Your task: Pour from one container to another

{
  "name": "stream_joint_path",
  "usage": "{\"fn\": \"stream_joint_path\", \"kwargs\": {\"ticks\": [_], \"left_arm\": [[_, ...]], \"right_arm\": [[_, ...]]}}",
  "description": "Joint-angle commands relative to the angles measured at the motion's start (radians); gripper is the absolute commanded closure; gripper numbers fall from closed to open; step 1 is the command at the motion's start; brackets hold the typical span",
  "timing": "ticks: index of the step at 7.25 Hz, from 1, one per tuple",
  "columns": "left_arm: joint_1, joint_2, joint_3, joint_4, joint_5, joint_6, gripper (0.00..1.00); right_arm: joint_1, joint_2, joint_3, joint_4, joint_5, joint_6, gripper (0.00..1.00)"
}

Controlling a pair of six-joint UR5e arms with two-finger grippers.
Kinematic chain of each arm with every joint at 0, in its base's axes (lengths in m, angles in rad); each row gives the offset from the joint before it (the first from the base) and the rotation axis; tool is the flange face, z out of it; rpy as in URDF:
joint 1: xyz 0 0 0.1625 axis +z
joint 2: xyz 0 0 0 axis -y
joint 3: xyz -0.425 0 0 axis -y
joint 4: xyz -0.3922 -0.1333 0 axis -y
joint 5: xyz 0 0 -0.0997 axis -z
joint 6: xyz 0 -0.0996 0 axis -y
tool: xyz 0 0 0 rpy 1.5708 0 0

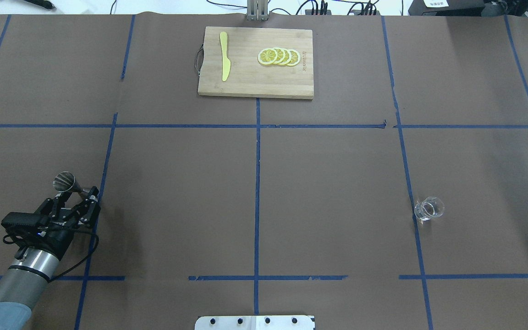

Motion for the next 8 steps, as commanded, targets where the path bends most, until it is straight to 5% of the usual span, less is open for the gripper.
{"fn": "stream_joint_path", "kwargs": {"ticks": [1, 4, 7, 8], "left_arm": [[-0.003, 0.0, 0.001, 0.0, 0.004, 0.018, 0.29], [-0.003, 0.0, 0.004, 0.0, 0.009, 0.033, 0.44], [-0.004, 0.003, -0.001, -0.005, 0.01, 0.033, 1.0], [-0.006, 0.002, -0.005, -0.011, 0.023, 0.035, 1.0]], "right_arm": [[0.0, 0.0, -0.002, 0.0, 0.0, 0.0, 0.0], [0.0, 0.0, -0.004, 0.0, 0.0, 0.0, 0.0], [0.0, 0.0, -0.002, 0.0, 0.0, 0.0, 0.0], [0.0, -0.001, -0.002, 0.0, 0.0, 0.0, 0.0]]}}
